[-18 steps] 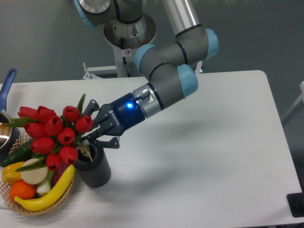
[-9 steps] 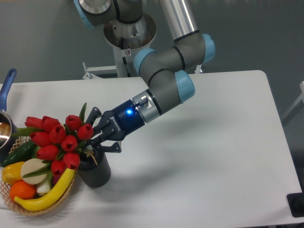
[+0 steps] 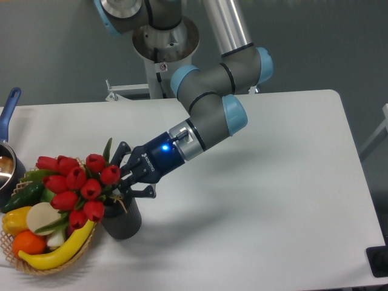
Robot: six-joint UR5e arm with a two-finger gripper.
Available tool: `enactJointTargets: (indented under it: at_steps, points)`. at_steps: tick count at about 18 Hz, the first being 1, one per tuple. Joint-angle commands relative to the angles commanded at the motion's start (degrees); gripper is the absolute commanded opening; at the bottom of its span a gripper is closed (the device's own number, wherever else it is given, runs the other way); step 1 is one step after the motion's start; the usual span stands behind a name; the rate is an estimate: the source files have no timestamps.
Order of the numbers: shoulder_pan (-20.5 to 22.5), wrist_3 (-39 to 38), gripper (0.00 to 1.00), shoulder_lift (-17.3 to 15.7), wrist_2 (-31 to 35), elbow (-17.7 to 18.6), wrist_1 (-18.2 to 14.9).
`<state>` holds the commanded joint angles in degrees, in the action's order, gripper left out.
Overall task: Insert the flowers into the vase
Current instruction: 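Push the stems deeper into the vase and open the gripper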
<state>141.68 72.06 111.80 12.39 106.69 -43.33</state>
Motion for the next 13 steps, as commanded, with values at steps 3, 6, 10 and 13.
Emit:
enactJointTargets:
  at_steps: [3, 6, 10, 13]
  points:
    - [0.0, 0.97, 0.14, 0.0, 0.0, 0.53, 0.0]
    - [0.0, 1.06, 0.15, 0.09, 0.09, 0.53, 0.0]
    - [0.0, 1.32, 0.15, 0.09, 0.62, 1.23, 0.0]
    - [0.0, 3.08, 0.15, 0.26, 0.62, 2.02, 0.0]
